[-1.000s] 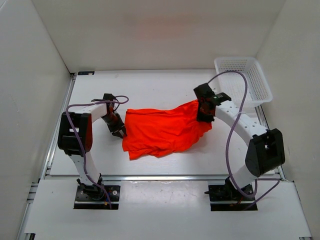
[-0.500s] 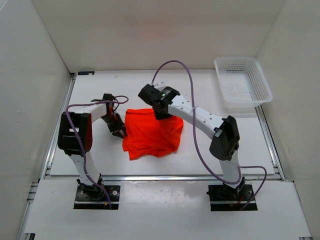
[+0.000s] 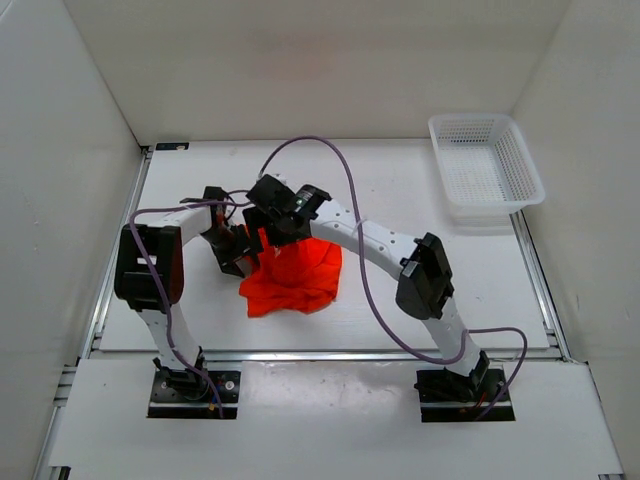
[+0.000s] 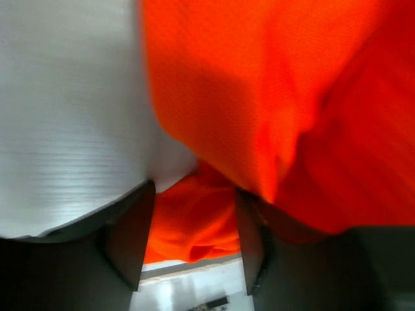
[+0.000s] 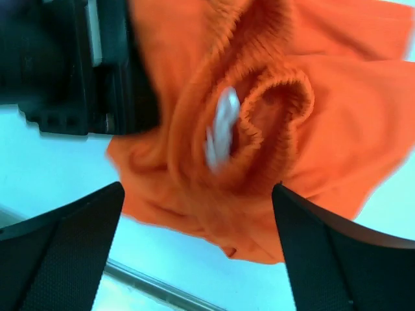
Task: Fold and stack the shorts
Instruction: Fold the shorts
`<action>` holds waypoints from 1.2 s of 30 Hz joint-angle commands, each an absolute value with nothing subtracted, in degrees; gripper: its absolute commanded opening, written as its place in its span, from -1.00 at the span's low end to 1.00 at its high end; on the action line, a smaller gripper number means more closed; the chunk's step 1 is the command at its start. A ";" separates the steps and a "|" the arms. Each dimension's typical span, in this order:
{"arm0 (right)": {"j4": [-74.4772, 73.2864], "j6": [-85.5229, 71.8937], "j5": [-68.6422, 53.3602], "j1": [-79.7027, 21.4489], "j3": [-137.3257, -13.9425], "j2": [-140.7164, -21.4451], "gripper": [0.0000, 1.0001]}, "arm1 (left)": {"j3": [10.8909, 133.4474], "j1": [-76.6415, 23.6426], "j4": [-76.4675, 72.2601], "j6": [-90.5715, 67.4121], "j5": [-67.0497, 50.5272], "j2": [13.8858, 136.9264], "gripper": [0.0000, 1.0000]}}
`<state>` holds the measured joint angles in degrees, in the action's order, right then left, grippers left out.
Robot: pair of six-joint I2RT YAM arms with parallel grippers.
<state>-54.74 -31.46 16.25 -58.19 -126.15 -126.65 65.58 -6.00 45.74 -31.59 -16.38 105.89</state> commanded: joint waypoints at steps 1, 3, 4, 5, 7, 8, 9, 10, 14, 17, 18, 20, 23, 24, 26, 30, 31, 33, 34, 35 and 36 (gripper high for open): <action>-39.59 -29.18 5.98 -58.62 -118.59 -117.18 1.00 | 64.86 -2.22 45.51 -29.36 -15.12 103.11 0.31; -36.93 -29.18 5.98 -56.96 -111.23 -110.94 1.00 | 65.82 0.43 47.71 -28.22 -14.42 98.91 0.34; -34.39 -29.18 5.98 -56.26 -108.05 -108.74 1.00 | 67.66 2.88 49.03 -27.69 -13.81 97.66 0.37; -32.97 -29.18 5.98 -55.29 -104.54 -103.94 1.00 | 68.81 3.94 51.74 -27.16 -12.58 96.60 0.37; -29.99 -31.63 6.93 -51.87 -93.20 -99.25 1.00 | 71.00 6.31 54.04 -26.46 -11.52 93.61 0.37; -29.97 -32.42 7.47 -49.25 -89.68 -95.49 0.94 | 73.28 6.33 55.88 -25.93 -9.69 92.65 0.37; -29.97 -33.21 7.99 -47.91 -86.52 -94.06 0.85 | 74.34 6.33 56.42 -25.93 -8.80 90.90 0.37; -29.97 -34.44 8.00 -46.42 -80.74 -92.74 0.78 | 75.40 5.81 57.03 -25.93 -7.83 90.18 0.34; -30.49 -36.04 6.59 -41.32 -69.80 -86.94 0.66 | 80.85 -2.16 58.89 -25.40 -6.76 90.08 0.34; -31.11 -36.56 6.59 -40.08 -66.01 -84.91 0.73 | 81.91 -9.54 59.41 -25.40 -7.29 92.80 0.74; -31.81 -36.56 6.59 -40.08 -66.01 -84.90 0.76 | 81.91 -11.15 58.80 -26.88 -7.29 93.51 0.87; -32.43 -36.56 7.11 -40.08 -66.01 -84.38 0.76 | 81.91 -15.27 57.66 -27.94 -7.29 95.97 1.00; -33.05 -36.56 7.65 -39.55 -66.01 -84.38 0.76 | 82.96 -19.84 56.87 -28.56 -5.37 100.45 1.00; -33.05 -36.56 7.65 -39.55 -66.01 -84.38 0.76 | 83.75 -20.73 56.87 -29.26 -5.36 101.50 1.00; -33.57 -36.56 7.65 -39.55 -66.53 -84.38 0.76 | 83.76 -21.97 56.87 -30.05 -4.04 104.23 0.95; -34.10 -36.56 8.17 -39.55 -66.53 -83.85 0.76 | 84.29 -21.97 56.25 -31.28 -3.52 106.78 0.67; -34.10 -36.04 8.17 -39.55 -66.53 -83.24 0.76 | 84.29 -21.97 56.25 -31.29 -3.52 106.79 0.54; -34.72 -36.04 8.17 -39.02 -66.53 -82.62 0.76 | 84.81 -21.97 56.25 -31.29 -3.52 106.27 -0.30; -34.72 -36.04 8.70 -38.50 -66.01 -82.62 0.76 | 85.60 -21.97 56.86 -31.29 -3.52 106.26 -0.59; -34.72 -36.04 8.70 -38.50 -66.01 -82.10 0.76 | 85.61 -21.97 58.26 -31.29 -2.99 104.61 -0.79; -34.72 -36.04 8.70 -37.89 -66.01 -81.57 0.76 | 86.39 -21.97 58.79 -31.81 -2.47 103.63 -0.79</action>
<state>-34.00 -36.01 7.57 -39.00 -65.04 -84.66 83.13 -22.09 57.45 -31.07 -4.29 108.64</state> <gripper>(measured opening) 0.877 0.149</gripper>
